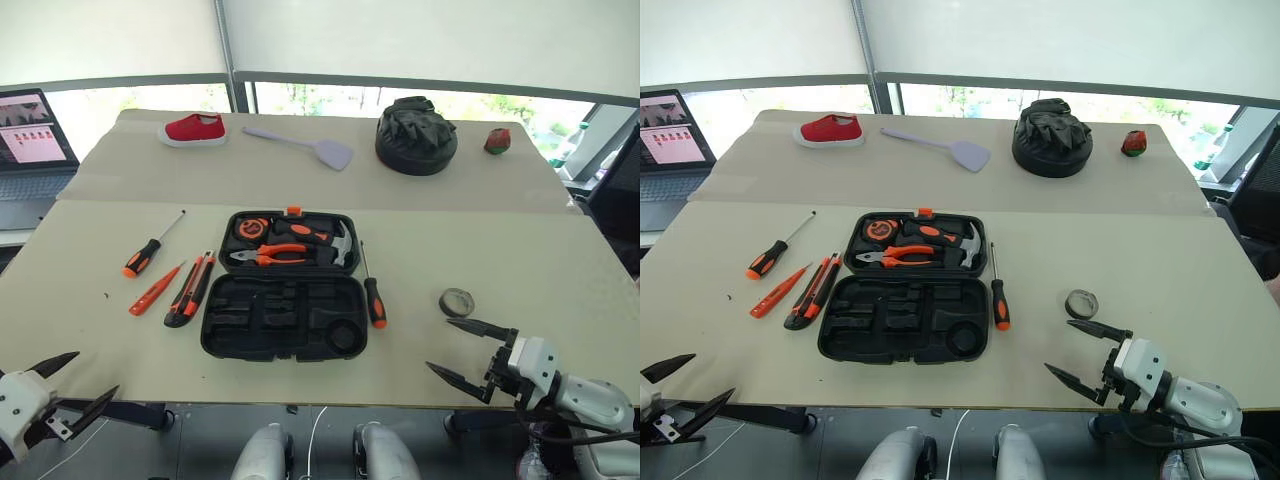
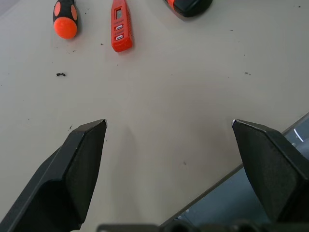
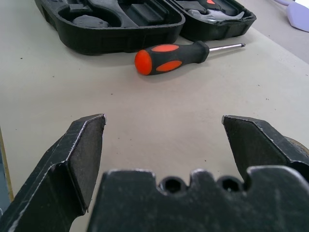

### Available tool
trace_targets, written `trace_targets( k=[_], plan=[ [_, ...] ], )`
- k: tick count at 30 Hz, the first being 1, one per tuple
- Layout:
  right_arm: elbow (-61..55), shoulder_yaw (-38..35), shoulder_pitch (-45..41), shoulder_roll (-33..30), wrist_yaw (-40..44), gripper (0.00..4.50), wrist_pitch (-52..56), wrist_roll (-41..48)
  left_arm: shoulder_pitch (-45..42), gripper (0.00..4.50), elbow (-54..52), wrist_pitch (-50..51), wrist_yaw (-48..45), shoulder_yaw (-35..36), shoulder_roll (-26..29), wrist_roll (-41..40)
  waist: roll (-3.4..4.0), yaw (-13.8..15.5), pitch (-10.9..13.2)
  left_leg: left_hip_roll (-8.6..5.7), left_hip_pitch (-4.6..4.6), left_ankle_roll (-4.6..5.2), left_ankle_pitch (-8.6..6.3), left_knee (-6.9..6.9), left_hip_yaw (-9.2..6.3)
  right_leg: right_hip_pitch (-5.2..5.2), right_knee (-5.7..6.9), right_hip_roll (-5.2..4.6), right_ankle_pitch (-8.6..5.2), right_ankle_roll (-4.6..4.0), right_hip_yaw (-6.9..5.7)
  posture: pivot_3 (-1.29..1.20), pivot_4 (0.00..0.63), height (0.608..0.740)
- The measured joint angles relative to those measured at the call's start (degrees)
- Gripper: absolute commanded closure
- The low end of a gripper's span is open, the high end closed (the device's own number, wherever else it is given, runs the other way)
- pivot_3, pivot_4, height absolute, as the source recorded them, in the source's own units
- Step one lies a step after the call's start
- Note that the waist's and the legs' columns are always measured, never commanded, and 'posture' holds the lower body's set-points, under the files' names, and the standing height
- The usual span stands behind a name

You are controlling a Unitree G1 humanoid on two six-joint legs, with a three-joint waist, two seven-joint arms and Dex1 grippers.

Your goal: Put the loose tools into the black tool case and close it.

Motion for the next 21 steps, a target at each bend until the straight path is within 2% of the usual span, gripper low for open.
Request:
trace_targets(
  k=[3, 6, 9, 15, 18, 21],
  plan=[
    [0.0, 0.8, -0.8, 0.0, 1.0, 0.0, 0.3, 0.8, 0.1, 0.04, -0.8, 2.0, 1.3, 0.7, -1.3, -1.5, 0.0, -0.1, 0.0, 0.02, 0.01, 0.0, 0.0, 0.0, 0.0, 0.02, -0.01, 0.01, 0.01, 0.0, 0.01, 0.0, 0.15, 0.74],
    [-3.7, 3.2, -3.9, 1.6, 3.3, 0.0, 4.4, 6.9, 0.3, 0.04, -3.9, 11.0, 7.3, 3.2, -5.2, -6.2, -0.01, -0.8, 0.0, 0.19, 0.06, 0.0, -0.02, 0.0, 0.03, 0.01, 0.01, 0.12, 0.01, 0.01, 0.11, 0.0, 0.15, 0.74],
    [-6.8, 3.4, -9.7, 3.1, 1.5, 0.0, 8.0, 11.1, 3.4, 0.04, -7.3, 23.3, 11.6, 7.2, -7.0, -13.0, -0.03, -1.3, 0.0, 0.31, 0.09, -0.11, -0.09, 0.01, 0.04, 0.0, 0.02, 0.25, 0.01, 0.0, 0.11, 0.0, 0.15, 0.74],
    [-8.1, 2.8, -14.5, 5.3, -2.0, 0.0, 10.6, 11.7, 4.3, 0.04, -9.4, 32.6, 18.5, 12.2, -12.0, -19.4, -0.1, -0.5, 0.0, 0.29, 0.09, -0.15, -0.11, 0.02, 0.02, 0.0, 0.03, 0.31, 0.07, -0.13, 0.11, 0.0, 0.15, 0.74],
    [-9.4, 3.4, -14.6, 6.4, -2.2, 0.0, 11.3, 11.7, 3.8, 0.04, -12.7, 34.3, 20.9, 13.2, -11.8, -19.8, -0.19, 0.0, -0.1, 0.29, 0.11, -0.16, -0.11, 0.06, 0.01, 0.03, 0.05, 0.31, 0.09, -0.17, 0.1, 0.0, 0.15, 0.74],
    [-9.7, 3.9, -15.2, 6.8, -2.1, 0.0, 11.5, 11.5, 1.4, 0.04, -17.7, 38.9, 22.0, 13.0, -7.5, -21.6, -0.23, 0.3, -0.1, 0.29, 0.14, -0.18, -0.1, 0.11, 0.02, 0.06, 0.07, 0.31, 0.11, -0.22, 0.09, 0.0, 0.15, 0.74]
  ],
)
